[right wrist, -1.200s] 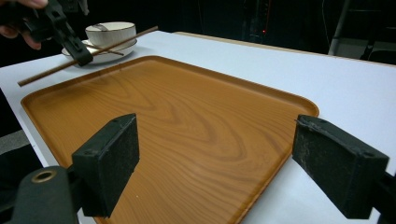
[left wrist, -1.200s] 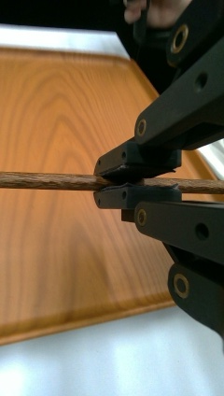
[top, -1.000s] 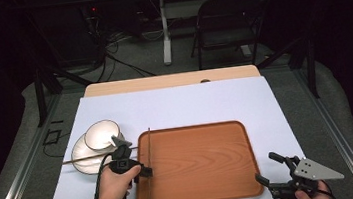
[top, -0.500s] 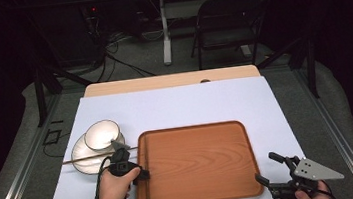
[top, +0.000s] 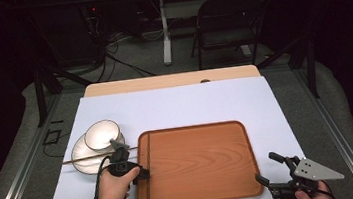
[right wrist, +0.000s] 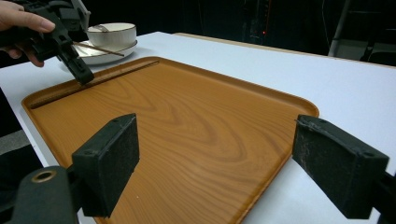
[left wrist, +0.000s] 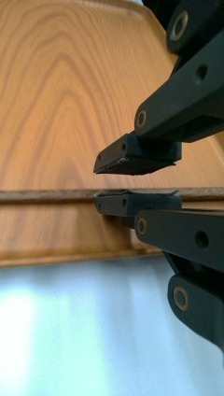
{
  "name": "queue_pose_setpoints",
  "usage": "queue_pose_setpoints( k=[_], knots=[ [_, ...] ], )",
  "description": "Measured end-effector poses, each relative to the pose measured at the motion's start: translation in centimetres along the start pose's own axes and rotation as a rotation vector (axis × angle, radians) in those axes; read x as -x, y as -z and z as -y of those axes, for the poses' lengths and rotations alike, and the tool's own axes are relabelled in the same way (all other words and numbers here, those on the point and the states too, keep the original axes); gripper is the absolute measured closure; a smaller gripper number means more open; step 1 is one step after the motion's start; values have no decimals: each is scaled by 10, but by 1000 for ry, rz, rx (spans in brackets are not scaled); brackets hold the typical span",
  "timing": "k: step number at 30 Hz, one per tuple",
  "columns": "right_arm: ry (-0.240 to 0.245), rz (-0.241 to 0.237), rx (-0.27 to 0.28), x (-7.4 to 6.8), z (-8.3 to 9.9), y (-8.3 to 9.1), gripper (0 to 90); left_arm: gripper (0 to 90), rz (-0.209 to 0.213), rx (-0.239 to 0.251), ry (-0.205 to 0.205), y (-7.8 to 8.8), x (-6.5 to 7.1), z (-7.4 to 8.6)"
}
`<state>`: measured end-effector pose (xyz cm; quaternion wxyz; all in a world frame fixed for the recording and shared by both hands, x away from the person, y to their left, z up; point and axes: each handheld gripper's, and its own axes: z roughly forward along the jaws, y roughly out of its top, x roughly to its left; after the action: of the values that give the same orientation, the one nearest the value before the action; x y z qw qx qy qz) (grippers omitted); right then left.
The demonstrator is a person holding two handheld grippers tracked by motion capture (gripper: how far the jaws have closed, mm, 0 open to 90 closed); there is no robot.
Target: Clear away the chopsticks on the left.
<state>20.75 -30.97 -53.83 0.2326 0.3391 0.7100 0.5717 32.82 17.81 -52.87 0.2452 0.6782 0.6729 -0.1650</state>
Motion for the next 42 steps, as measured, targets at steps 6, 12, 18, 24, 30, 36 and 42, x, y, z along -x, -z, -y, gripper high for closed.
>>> queue_pose_setpoints(
  k=[6, 12, 18, 24, 30, 36, 42],
  knots=[
    [2, 1, -1, 0, 0, 0, 143, 755, 11, 8, -24, 14, 5, 0],
    [-1, 0, -3, 0, 0, 0, 143, 653, -25, 37, -85, 26, 15, 2],
    [-1, 0, -4, 0, 0, 0, 143, 610, -58, 80, -154, 37, 21, 4],
    [-1, 0, -5, 0, 0, 0, 143, 557, -119, 172, -316, 52, 24, 10],
    [1, 0, -4, 0, 0, 0, 143, 547, -151, 228, -401, 66, 20, 15],
    [-3, -1, -8, 0, 0, 0, 143, 536, -196, 252, -443, 75, 14, 21],
    [-4, -1, -8, 0, 0, 0, 143, 524, -277, 277, -460, 79, 0, 22]
  ],
)
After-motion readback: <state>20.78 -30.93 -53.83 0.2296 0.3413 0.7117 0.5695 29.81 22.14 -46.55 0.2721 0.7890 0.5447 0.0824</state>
